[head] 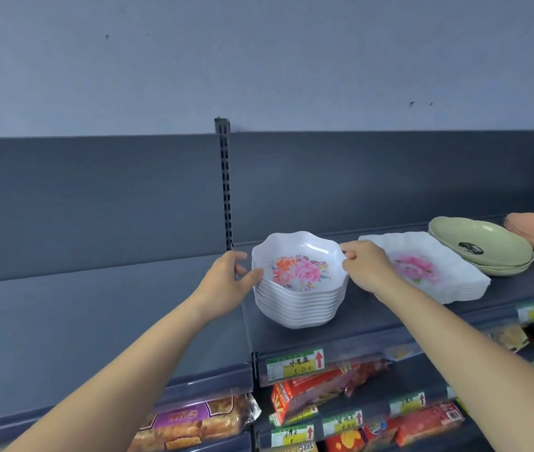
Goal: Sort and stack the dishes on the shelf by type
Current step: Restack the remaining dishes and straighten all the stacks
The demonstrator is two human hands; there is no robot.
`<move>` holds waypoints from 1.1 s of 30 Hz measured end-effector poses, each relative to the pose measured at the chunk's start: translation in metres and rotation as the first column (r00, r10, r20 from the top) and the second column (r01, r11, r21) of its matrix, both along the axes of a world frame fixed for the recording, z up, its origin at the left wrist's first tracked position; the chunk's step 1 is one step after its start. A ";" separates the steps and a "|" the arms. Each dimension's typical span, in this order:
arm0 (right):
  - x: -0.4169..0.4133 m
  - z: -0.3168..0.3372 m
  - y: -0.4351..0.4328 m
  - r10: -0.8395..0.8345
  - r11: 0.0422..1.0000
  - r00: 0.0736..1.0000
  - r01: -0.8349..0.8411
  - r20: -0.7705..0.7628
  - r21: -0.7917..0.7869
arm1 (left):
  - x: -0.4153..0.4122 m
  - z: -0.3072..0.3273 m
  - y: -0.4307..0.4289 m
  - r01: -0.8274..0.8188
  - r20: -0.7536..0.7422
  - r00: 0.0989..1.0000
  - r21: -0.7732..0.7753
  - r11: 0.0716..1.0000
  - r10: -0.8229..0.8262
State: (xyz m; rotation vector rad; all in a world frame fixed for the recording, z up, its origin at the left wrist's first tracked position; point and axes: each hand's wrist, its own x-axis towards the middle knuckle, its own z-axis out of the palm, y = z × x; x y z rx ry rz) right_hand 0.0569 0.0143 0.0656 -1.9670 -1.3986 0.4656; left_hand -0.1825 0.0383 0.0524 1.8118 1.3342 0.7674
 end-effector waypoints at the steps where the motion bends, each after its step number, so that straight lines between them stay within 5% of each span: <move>1: 0.001 -0.004 0.001 -0.001 1.000 1.000 0.001 -0.007 0.007 | -0.001 -0.001 0.002 -0.006 0.019 1.000 -0.015 1.000 0.006; 7: 0.006 -0.016 -0.001 0.003 0.999 0.988 -0.009 -0.154 -0.040 | 0.007 -0.005 0.009 0.051 0.111 0.993 -0.161 0.986 -0.033; 13: -0.005 -0.018 -0.006 -0.038 0.995 0.864 -0.013 -0.502 -0.096 | 0.018 -0.011 0.011 0.173 0.241 0.963 -0.210 0.962 -0.121; 33: -0.017 -0.019 0.001 -0.172 0.985 0.832 0.148 -0.528 -0.087 | 0.017 -0.009 0.046 0.280 0.303 0.932 -0.253 0.926 -0.199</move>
